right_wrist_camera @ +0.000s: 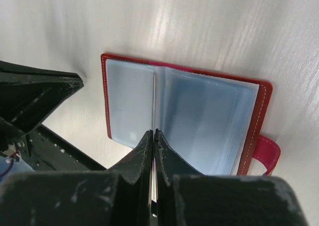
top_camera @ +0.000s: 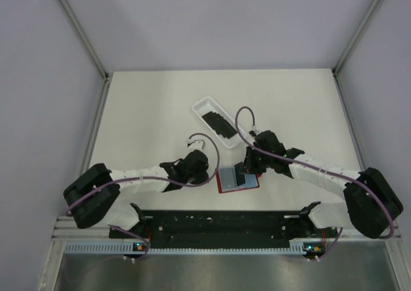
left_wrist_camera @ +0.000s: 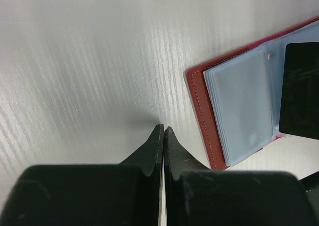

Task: Put the credit cards into the card holder
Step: Insert the credit card into the card holder.

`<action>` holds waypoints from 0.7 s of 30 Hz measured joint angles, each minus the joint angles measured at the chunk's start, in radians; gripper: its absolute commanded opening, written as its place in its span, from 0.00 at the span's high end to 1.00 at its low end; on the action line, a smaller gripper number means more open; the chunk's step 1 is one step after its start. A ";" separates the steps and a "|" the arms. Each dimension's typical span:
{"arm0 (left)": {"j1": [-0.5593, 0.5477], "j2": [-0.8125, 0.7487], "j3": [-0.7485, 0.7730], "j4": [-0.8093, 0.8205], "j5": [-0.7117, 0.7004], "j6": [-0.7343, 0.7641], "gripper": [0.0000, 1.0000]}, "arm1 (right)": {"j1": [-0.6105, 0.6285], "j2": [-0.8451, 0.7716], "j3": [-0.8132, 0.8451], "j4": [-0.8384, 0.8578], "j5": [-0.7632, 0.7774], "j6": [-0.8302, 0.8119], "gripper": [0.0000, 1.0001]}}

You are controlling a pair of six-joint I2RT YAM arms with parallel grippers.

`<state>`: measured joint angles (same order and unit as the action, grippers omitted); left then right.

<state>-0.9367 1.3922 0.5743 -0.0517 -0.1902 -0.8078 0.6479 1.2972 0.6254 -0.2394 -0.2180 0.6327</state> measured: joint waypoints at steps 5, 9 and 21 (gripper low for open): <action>0.000 0.000 0.003 0.021 0.026 0.003 1.00 | 0.000 -0.056 -0.016 0.051 -0.014 0.013 1.00; 0.000 0.010 0.007 0.047 0.053 0.003 1.00 | -0.001 -0.059 -0.018 0.084 -0.046 0.015 1.00; 0.000 0.024 0.003 0.077 0.097 0.000 1.00 | -0.103 -0.058 -0.075 0.099 -0.159 -0.005 1.00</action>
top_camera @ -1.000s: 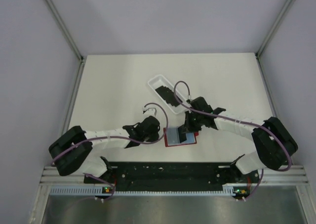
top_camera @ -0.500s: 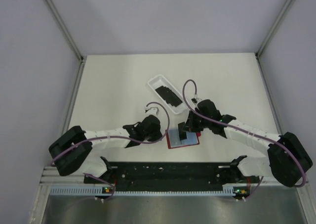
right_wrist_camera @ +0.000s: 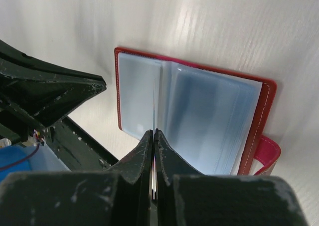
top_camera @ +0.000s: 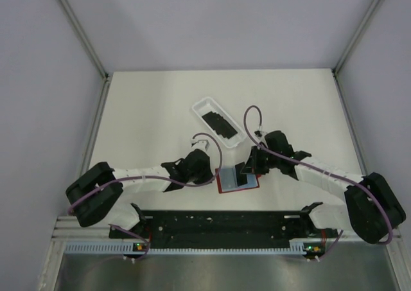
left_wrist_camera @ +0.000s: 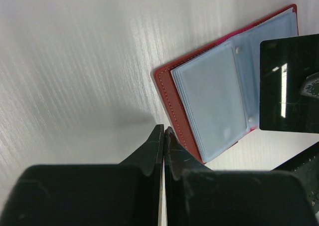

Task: Put the credit cards into the card holder
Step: Insert the credit card into the card holder.

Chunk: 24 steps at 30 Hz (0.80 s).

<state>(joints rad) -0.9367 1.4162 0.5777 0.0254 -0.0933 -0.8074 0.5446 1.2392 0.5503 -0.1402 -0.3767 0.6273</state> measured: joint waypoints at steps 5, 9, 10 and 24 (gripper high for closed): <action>0.000 0.000 0.000 0.010 0.004 -0.002 1.00 | -0.021 0.008 -0.027 0.026 -0.064 -0.007 1.00; 0.000 0.000 -0.005 0.018 0.004 -0.003 1.00 | -0.026 0.033 -0.035 0.063 -0.100 -0.007 1.00; 0.000 0.000 -0.006 0.018 0.004 -0.003 1.00 | -0.026 0.039 -0.036 0.071 -0.106 -0.007 1.00; -0.001 0.016 -0.006 0.021 0.008 -0.003 1.00 | -0.060 0.089 -0.047 0.108 -0.144 -0.032 1.00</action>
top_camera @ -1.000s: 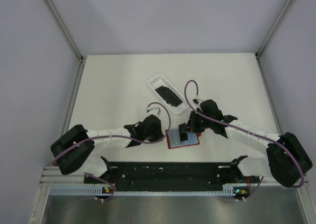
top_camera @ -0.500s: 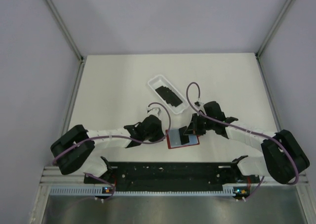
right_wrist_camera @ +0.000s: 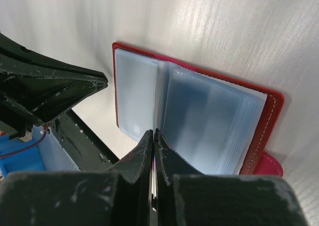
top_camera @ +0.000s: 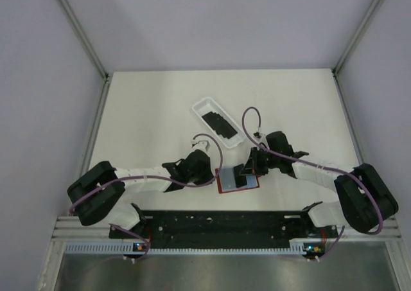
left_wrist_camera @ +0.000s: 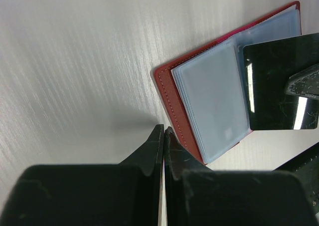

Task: Put the credit cards into the card holder
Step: Insert the credit card into the card holder.

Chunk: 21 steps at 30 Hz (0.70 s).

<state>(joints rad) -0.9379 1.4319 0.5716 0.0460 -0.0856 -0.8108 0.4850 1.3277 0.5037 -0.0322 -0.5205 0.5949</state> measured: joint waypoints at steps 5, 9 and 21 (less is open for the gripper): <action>0.000 0.000 0.000 0.000 0.000 -0.002 1.00 | -0.007 0.020 0.000 0.013 -0.010 0.000 1.00; -0.001 0.002 0.000 0.001 0.000 -0.002 1.00 | -0.011 0.036 0.000 0.024 -0.021 0.000 1.00; -0.006 0.018 0.000 0.010 0.011 -0.005 1.00 | -0.030 0.077 0.000 0.048 -0.050 0.003 1.00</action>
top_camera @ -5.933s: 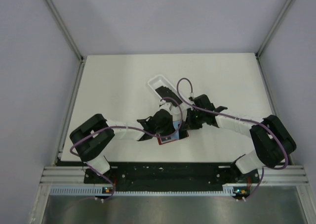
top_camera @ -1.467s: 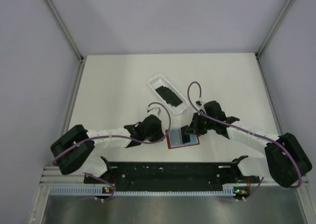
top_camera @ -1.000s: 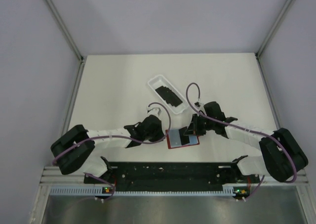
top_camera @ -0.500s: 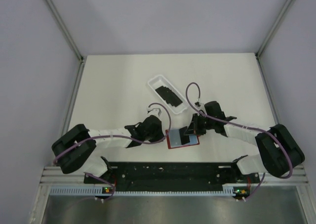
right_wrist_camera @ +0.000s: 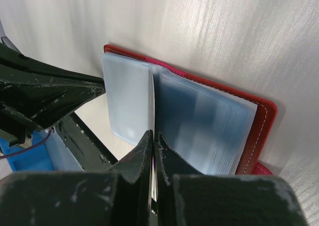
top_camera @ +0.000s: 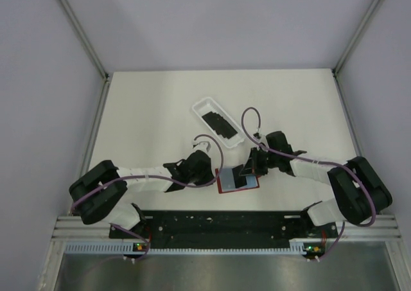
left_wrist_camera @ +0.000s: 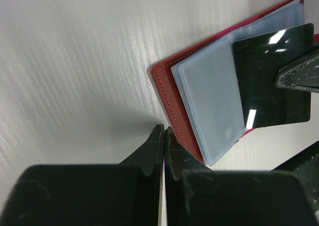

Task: Put the credit cards into the card holder
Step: Insert the credit card into the card holder.

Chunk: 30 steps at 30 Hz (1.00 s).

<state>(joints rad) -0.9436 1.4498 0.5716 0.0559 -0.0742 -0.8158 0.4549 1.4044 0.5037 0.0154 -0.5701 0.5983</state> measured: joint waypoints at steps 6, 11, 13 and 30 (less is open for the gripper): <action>-0.001 0.006 0.001 0.007 0.006 -0.001 1.00 | -0.001 0.024 0.000 0.018 -0.018 0.006 1.00; -0.001 0.008 0.003 0.010 0.006 0.000 1.00 | -0.002 0.037 0.000 0.039 -0.033 0.013 1.00; -0.001 0.010 0.003 0.012 0.007 -0.001 1.00 | -0.002 0.042 0.000 0.049 -0.038 0.016 1.00; -0.002 0.023 0.014 0.014 0.006 -0.001 1.00 | -0.006 0.085 -0.042 0.190 -0.102 0.075 1.00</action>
<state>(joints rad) -0.9455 1.4731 0.5861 0.0700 -0.0677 -0.8165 0.4484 1.4891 0.4614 0.2058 -0.6720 0.6731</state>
